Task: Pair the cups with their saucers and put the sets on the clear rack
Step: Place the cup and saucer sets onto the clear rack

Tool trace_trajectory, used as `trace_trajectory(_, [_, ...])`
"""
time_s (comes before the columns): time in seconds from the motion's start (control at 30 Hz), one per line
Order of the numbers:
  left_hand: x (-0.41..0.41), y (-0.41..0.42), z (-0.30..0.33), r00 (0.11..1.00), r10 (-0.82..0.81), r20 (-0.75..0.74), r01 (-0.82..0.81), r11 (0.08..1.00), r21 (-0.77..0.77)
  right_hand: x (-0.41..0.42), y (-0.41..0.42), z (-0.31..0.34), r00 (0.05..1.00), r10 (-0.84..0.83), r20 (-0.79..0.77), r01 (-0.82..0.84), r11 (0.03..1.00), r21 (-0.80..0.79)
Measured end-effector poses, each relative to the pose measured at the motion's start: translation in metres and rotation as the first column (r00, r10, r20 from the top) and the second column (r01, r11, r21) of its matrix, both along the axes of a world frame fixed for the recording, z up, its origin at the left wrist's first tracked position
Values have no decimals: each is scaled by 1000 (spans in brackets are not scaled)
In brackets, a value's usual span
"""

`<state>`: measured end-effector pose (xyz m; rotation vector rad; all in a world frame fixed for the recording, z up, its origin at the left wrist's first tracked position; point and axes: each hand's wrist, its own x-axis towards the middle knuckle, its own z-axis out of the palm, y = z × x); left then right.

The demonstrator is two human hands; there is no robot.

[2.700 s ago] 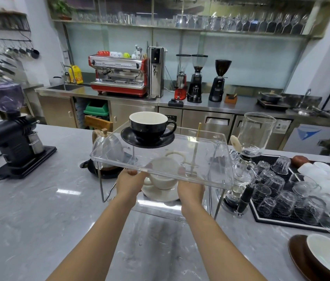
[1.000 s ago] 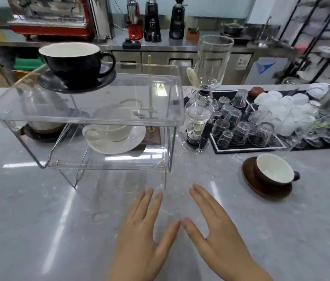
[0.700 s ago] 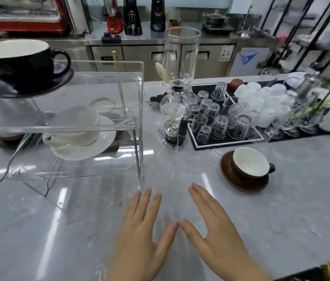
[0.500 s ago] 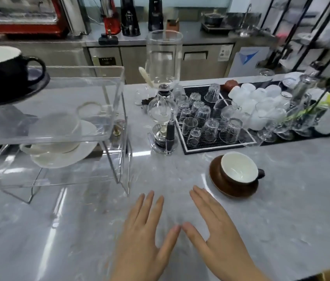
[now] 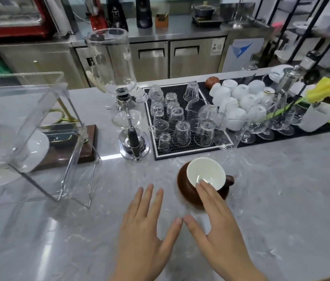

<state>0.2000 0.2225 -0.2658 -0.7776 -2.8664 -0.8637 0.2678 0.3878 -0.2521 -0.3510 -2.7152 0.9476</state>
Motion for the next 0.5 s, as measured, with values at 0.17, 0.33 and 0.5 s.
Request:
trace_trajectory(0.17, [-7, 33, -5, 1000, -17, 16, 17, 1000, 1, -3, 33, -3, 999, -36, -29, 35, 999, -24])
trace_trajectory(0.33, [-22, 60, -8, 999, -22, -28, 22, 1000, -10, -9, 61, -8, 997, -71, -1, 71, 996, -60])
trace_trajectory(0.5, [-35, 79, -14, 1000, 18, 15, -18, 1000, -8, -20, 84, -15, 997, -75, 37, 76, 996, -41])
